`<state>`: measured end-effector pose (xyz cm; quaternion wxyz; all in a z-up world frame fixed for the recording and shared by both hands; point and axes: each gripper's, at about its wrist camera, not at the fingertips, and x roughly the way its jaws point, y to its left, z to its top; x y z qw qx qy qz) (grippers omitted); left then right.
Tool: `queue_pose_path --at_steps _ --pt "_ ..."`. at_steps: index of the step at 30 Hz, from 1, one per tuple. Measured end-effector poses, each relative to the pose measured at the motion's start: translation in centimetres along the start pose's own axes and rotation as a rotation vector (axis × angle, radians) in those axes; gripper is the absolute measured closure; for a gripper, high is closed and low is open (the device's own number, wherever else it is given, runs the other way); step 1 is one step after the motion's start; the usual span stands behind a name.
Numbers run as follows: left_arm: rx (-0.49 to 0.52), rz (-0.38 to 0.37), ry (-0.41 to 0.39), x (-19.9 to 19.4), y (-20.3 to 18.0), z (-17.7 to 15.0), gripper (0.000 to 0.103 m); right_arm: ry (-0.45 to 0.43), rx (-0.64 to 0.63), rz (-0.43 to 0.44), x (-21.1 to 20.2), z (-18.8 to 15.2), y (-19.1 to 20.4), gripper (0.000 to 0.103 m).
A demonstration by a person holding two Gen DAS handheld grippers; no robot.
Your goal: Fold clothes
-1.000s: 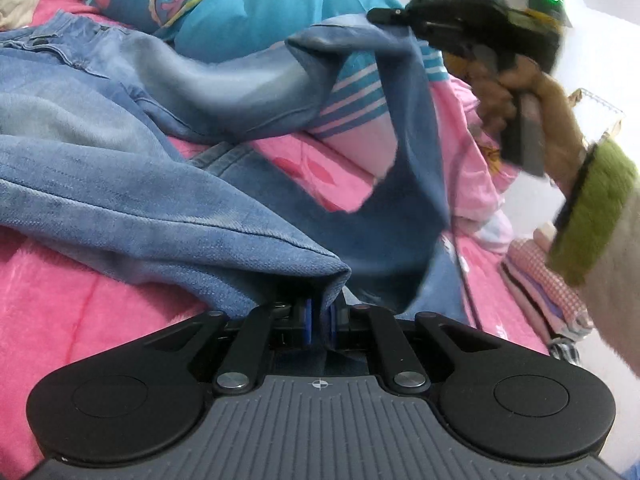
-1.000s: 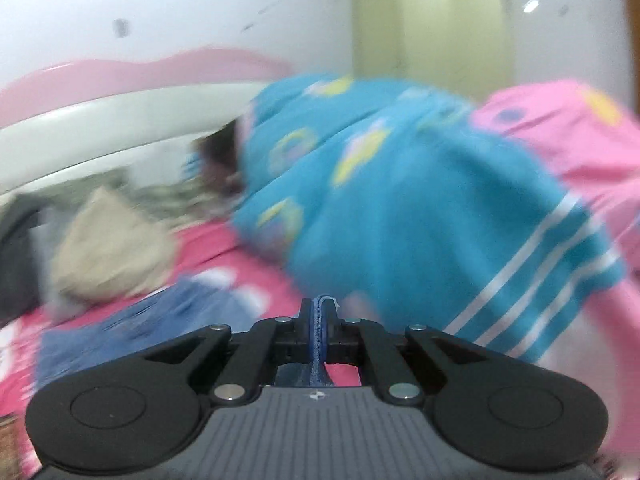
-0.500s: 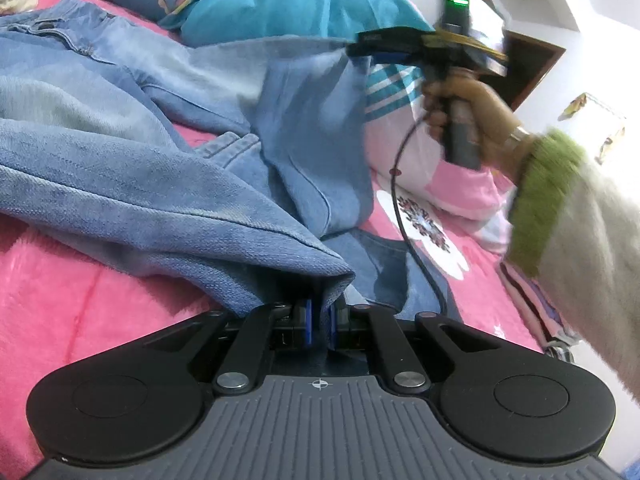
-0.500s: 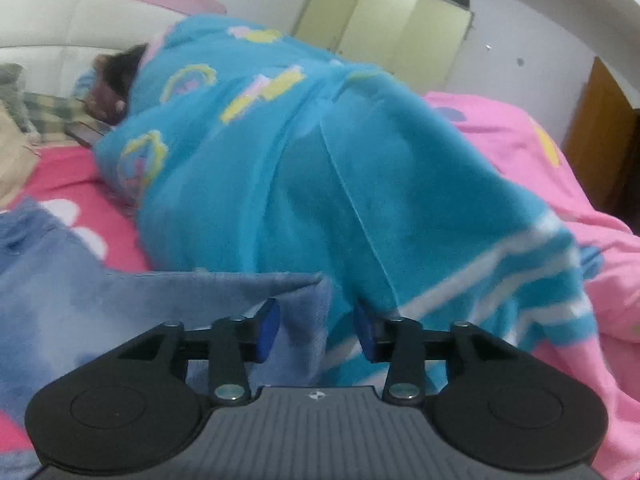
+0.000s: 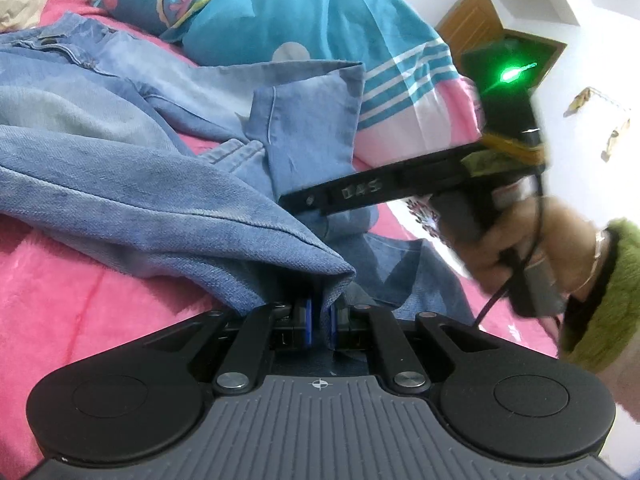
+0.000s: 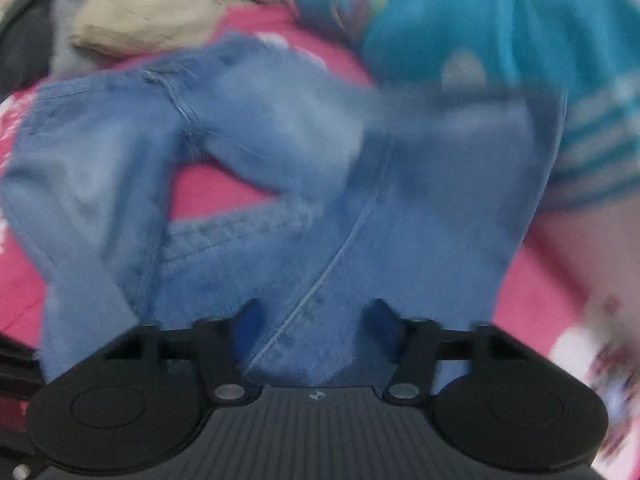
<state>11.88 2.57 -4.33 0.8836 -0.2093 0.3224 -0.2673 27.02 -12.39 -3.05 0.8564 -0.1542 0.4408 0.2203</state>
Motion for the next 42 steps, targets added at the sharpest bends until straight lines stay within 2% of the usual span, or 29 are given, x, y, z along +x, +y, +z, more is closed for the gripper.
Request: queue_pose_path --at_steps 1,2,4,7,8,10,13,16,17,18,19,21,25,26,27,29,33,35,36,38,40,42 --pt "0.001 0.0 -0.001 -0.1 0.1 0.0 0.096 -0.004 0.045 0.02 0.1 -0.3 -0.6 0.072" --pt "-0.001 -0.002 0.0 0.0 0.2 0.1 0.096 -0.014 0.069 0.019 -0.2 -0.4 -1.1 0.092" --pt "-0.008 -0.006 0.004 0.1 0.3 0.3 0.096 -0.061 0.05 -0.012 -1.5 -0.6 -1.6 0.095" --pt "-0.032 -0.016 0.015 0.0 0.6 0.5 0.096 -0.145 0.009 -0.128 -3.4 -0.3 -3.2 0.095" --pt "-0.04 -0.02 0.018 0.0 0.7 0.6 0.096 -0.169 -0.013 -0.185 -3.9 -0.1 -3.8 0.095" --pt "-0.054 -0.027 0.023 0.1 0.9 0.6 0.096 -0.197 -0.106 -0.363 -3.8 0.0 -5.1 0.095" --pt "-0.059 -0.031 0.025 0.1 1.0 0.7 0.096 -0.161 -0.093 -0.549 -2.0 -0.6 -8.7 0.095" --pt "-0.063 -0.031 0.026 0.2 1.0 0.8 0.096 -0.04 -0.056 -0.678 0.4 -1.7 -11.7 0.086" --pt "-0.064 -0.03 0.026 0.2 1.0 0.8 0.096 0.001 -0.025 -0.703 0.8 -2.2 -12.6 0.074" --pt "-0.068 -0.031 0.027 0.2 1.0 0.8 0.096 0.022 0.012 -0.703 0.6 -2.6 -13.2 0.057" --pt "-0.072 -0.034 0.029 0.2 1.1 0.9 0.096 0.001 0.034 -0.673 -0.5 -3.1 -13.0 0.052" --pt "-0.083 -0.038 0.035 0.2 1.2 1.1 0.095 -0.073 0.063 -0.589 -3.2 -4.0 -11.9 0.036" --pt "-0.103 -0.039 0.037 0.3 1.4 1.0 0.095 -0.22 0.12 -0.42 -8.7 -5.9 -9.5 0.019" --pt "-0.104 -0.039 0.033 0.3 1.4 1.0 0.095 -0.251 0.133 -0.348 -9.8 -6.3 -8.9 0.011" --pt "-0.105 -0.039 0.03 0.2 1.4 1.0 0.095 -0.257 0.138 -0.252 -10.2 -6.4 -8.1 0.007" --pt "-0.098 -0.04 0.02 0.2 1.3 0.9 0.095 -0.235 0.134 -0.083 -9.8 -6.2 -6.5 0.007" --pt "0.017 -0.03 -0.032 0.1 0.3 0.5 0.095 -0.114 0.084 0.015 -4.9 -3.7 -5.1 0.008" --pt "0.017 -0.037 -0.035 0.1 0.3 0.5 0.095 -0.048 0.096 0.035 -2.2 -2.9 -5.4 0.012" --pt "0.008 -0.044 -0.035 0.1 0.5 0.6 0.095 -0.013 0.108 0.038 -1.3 -2.9 -5.7 0.023" --pt "-0.003 -0.056 -0.036 0.1 0.7 0.7 0.095 0.056 0.132 0.045 0.7 -2.9 -6.4 0.026" --pt "-0.008 -0.064 -0.037 0.1 0.8 0.8 0.095 0.071 0.12 0.077 0.2 -3.6 -6.2 0.04" --pt "-0.005 -0.07 -0.035 0.2 0.8 0.9 0.095 0.091 0.08 0.121 -1.2 -4.8 -5.6 0.072"
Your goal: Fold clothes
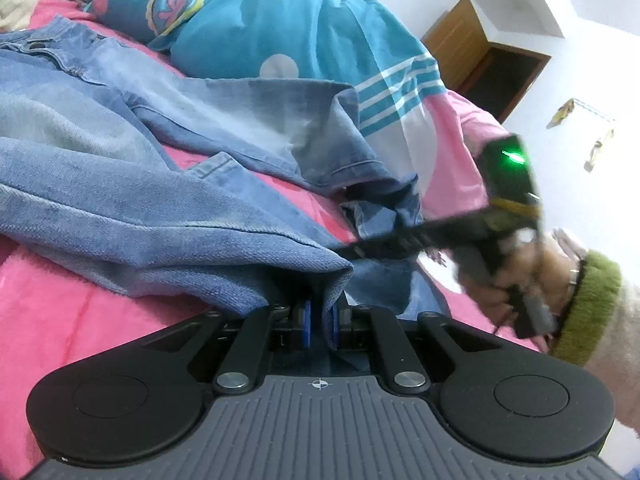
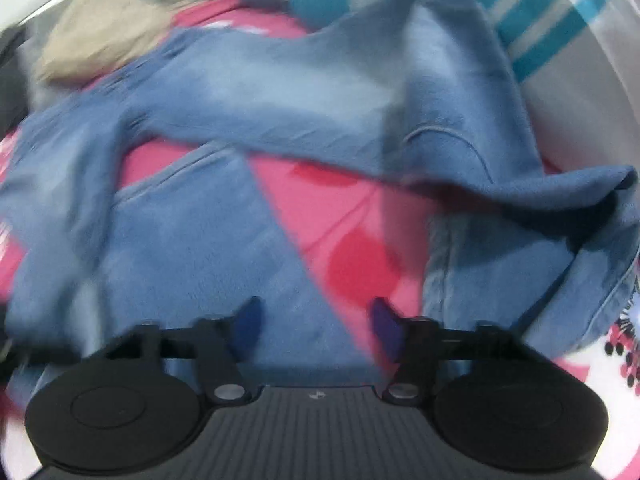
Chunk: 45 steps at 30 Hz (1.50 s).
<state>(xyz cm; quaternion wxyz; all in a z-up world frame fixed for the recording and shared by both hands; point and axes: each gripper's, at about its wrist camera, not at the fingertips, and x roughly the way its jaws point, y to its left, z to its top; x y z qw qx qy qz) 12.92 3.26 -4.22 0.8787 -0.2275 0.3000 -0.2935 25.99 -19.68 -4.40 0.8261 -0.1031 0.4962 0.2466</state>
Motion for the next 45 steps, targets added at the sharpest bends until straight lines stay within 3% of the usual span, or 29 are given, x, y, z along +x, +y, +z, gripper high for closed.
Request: queue_pose_path --at_steps 2,7,11,15,18,22,23,25,26,27,31,35,39,43,45 --pt "-0.009 -0.008 0.002 0.2 0.0 0.2 0.095 0.023 -0.032 0.023 -1.3 -1.5 0.7 0.093" --pt "-0.056 -0.051 -0.016 -0.1 0.3 0.5 0.094 0.071 -0.081 0.061 -4.7 -3.5 2.9 0.097" --pt "-0.085 -0.089 -0.051 -0.7 0.5 0.8 0.094 0.133 -0.036 0.019 -8.2 -4.5 4.1 0.098" --pt "-0.124 -0.149 -0.084 -1.0 0.4 1.2 0.093 0.163 0.213 -0.049 -12.8 -5.6 3.8 0.098" --pt "-0.144 -0.191 -0.103 -1.3 0.1 1.6 0.093 0.101 0.37 -0.094 -16.8 -7.4 3.4 0.098" --pt "-0.175 -0.21 -0.087 -1.2 0.1 1.7 0.09 -0.033 0.75 -0.107 -20.4 -12.8 0.6 0.098" --pt "-0.186 -0.212 -0.078 -1.0 0.2 1.7 0.088 -0.057 0.843 -0.108 -20.6 -14.7 -0.2 0.096" --pt "-0.214 -0.215 -0.051 -0.7 0.4 1.6 0.082 -0.071 1.018 -0.133 -20.0 -18.9 -1.8 0.081" --pt "-0.225 -0.213 -0.038 -0.5 0.5 1.6 0.075 -0.055 1.1 -0.169 -19.5 -20.8 -2.6 0.065" --pt "-0.235 -0.21 -0.024 -0.3 0.5 1.5 0.066 -0.066 1.178 -0.178 -19.5 -22.6 -3.2 0.061" --pt "-0.295 -0.223 0.003 -0.5 0.8 1.2 0.051 -0.171 1.484 -0.157 -20.9 -29.4 -5.3 0.061" --pt "-0.323 -0.271 -0.027 -2.9 0.0 0.8 0.036 -0.338 1.423 -0.199 -23.4 -27.2 -4.8 0.057" --pt "-0.262 -0.302 -0.067 -6.9 -1.1 -0.8 0.034 -0.507 1.321 -0.245 -26.0 -24.2 -4.0 0.046" --pt "-0.271 -0.218 -0.236 -12.6 0.8 -0.5 0.034 -0.563 1.036 -0.182 -24.5 -15.8 -1.7 0.046" --pt "-0.299 -0.136 -0.337 -16.0 2.9 0.9 0.034 -0.579 0.862 -0.131 -23.1 -10.9 0.4 0.046"
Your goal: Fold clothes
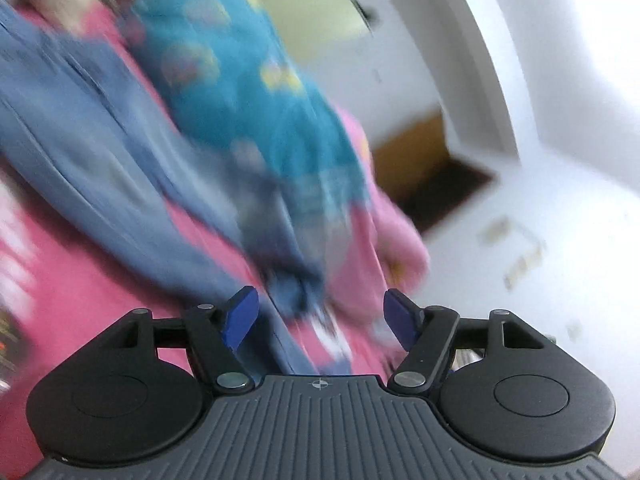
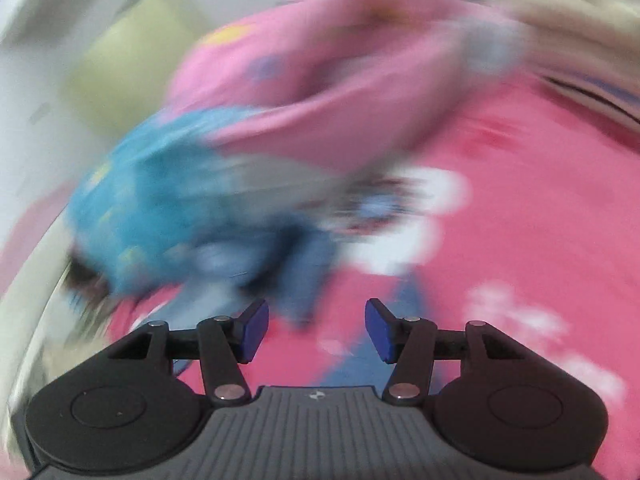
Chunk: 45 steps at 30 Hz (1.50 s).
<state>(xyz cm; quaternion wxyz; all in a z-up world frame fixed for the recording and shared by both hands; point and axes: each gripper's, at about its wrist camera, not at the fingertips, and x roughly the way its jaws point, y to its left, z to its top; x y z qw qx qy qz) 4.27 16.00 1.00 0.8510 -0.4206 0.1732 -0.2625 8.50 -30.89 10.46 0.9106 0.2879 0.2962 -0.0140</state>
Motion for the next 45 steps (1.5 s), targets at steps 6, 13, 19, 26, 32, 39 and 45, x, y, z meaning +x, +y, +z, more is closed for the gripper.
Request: queue_pose_path --at_steps 6,13,19,26,32,39,45 --pt "0.044 0.536 -0.279 -5.1 4.7 11.6 0.034 0.064 -0.398 0.346 8.2 -1.8 15.9 0.046" --pt "-0.104 0.538 -0.188 -2.5 14.6 18.6 0.034 0.335 -0.78 0.624 21.5 -9.0 32.6 0.046" --pt "-0.073 0.508 -0.135 -1.4 18.4 16.5 0.038 0.461 -1.01 0.568 31.0 -15.7 38.6 0.048" --pt "0.046 0.536 -0.111 -0.8 18.8 15.8 0.061 0.533 -1.121 0.54 35.0 -19.5 38.4 0.06" --pt "0.009 0.508 -0.126 -1.5 19.7 15.6 0.087 0.465 -1.173 0.541 34.6 -20.7 38.8 0.097" --pt "0.003 0.502 -0.123 -1.9 19.9 15.6 0.087 0.518 -1.044 0.555 34.5 -18.6 38.8 0.098" --pt "-0.019 0.496 -0.126 -2.1 20.2 15.6 0.087 0.555 -1.039 0.552 34.8 -18.8 39.1 0.097"
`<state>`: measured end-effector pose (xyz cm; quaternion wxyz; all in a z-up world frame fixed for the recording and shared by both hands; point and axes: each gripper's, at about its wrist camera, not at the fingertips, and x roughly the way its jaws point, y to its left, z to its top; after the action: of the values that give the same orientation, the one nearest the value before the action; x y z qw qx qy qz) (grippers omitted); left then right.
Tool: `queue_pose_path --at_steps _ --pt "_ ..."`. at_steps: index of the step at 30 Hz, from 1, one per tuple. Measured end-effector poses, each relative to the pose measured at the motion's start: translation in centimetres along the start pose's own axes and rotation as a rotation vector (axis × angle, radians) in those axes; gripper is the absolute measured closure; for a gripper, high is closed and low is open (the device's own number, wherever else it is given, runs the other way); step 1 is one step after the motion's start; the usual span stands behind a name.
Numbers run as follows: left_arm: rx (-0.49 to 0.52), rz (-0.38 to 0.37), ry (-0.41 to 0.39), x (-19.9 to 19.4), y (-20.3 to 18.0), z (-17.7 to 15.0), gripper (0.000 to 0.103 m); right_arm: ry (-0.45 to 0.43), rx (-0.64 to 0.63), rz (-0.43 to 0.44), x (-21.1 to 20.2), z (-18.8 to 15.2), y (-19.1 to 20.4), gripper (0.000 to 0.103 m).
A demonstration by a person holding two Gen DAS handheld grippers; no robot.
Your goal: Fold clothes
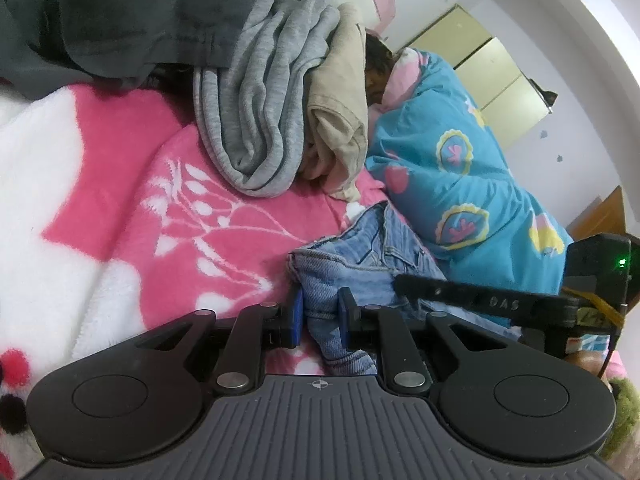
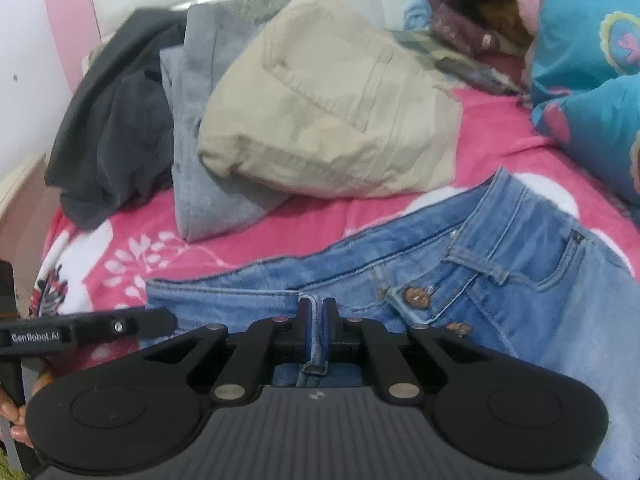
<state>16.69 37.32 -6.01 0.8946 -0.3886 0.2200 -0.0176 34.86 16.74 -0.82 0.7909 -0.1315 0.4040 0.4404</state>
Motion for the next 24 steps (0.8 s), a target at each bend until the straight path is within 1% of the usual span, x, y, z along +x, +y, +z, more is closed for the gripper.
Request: queue_pose_path --at_steps 3,4,8,10,11,14,20,24 --pt "-0.006 -0.005 0.003 0.0 0.1 0.0 0.087 0.053 0.005 0.008 0.7 0.1 0.0 0.093" --pt "-0.006 -0.005 0.005 0.0 0.2 0.1 0.087 0.055 0.005 0.005 0.8 0.1 0.0 0.092" --pt "-0.007 -0.007 0.006 0.1 0.2 0.1 0.087 0.027 0.006 -0.02 0.7 0.1 0.4 0.091" --pt "-0.008 -0.009 0.006 0.1 0.3 0.1 0.087 0.014 0.007 -0.032 0.6 0.0 0.5 0.094" --pt "-0.01 -0.011 0.004 0.1 0.3 0.1 0.087 0.007 0.007 -0.038 0.6 0.0 0.6 0.099" --pt "-0.017 -0.02 -0.002 0.0 0.4 0.1 0.086 -0.013 0.008 -0.056 0.5 0.0 0.9 0.1" --pt "-0.056 -0.057 -0.014 -0.3 1.0 0.2 0.085 -0.112 0.064 -0.021 -0.2 1.3 0.9 0.1" --pt "-0.088 -0.09 -0.025 -0.6 1.4 0.3 0.085 -0.155 0.073 0.012 -0.5 1.8 0.9 0.1"
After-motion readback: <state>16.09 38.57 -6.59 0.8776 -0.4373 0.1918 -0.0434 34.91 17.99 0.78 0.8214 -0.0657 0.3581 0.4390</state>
